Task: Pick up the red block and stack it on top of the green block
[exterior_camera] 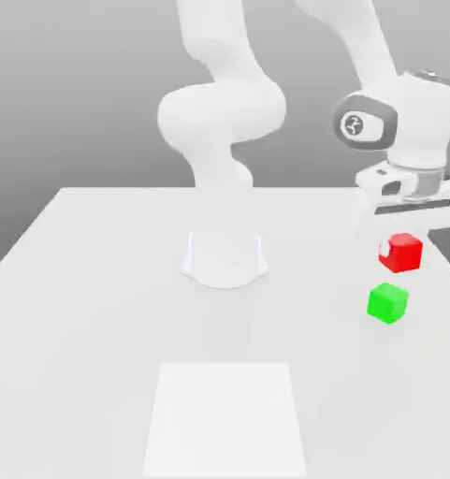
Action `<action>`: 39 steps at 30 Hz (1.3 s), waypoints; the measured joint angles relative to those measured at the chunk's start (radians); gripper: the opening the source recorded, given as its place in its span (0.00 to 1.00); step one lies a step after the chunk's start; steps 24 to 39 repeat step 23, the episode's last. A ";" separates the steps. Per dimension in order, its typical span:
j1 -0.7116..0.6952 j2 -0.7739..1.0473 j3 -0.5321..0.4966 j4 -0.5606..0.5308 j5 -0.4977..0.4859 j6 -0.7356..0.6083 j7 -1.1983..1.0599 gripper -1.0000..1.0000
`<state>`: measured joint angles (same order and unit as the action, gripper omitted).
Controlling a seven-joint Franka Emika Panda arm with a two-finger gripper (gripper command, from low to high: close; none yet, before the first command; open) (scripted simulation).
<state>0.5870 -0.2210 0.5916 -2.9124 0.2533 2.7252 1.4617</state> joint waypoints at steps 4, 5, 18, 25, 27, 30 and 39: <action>-0.027 0.036 0.017 0.001 -0.040 0.036 0.027 0.00; -0.032 0.045 0.019 0.001 -0.052 0.045 0.035 0.00; -0.118 0.180 0.052 0.001 -0.241 0.159 0.165 0.00; -0.133 0.235 0.039 0.001 -0.338 0.199 0.234 0.00; -0.133 0.235 0.039 0.001 -0.338 0.199 0.234 0.00; -0.133 0.235 0.039 0.001 -0.338 0.199 0.234 0.00; -0.133 0.235 0.039 0.001 -0.338 0.199 0.234 0.00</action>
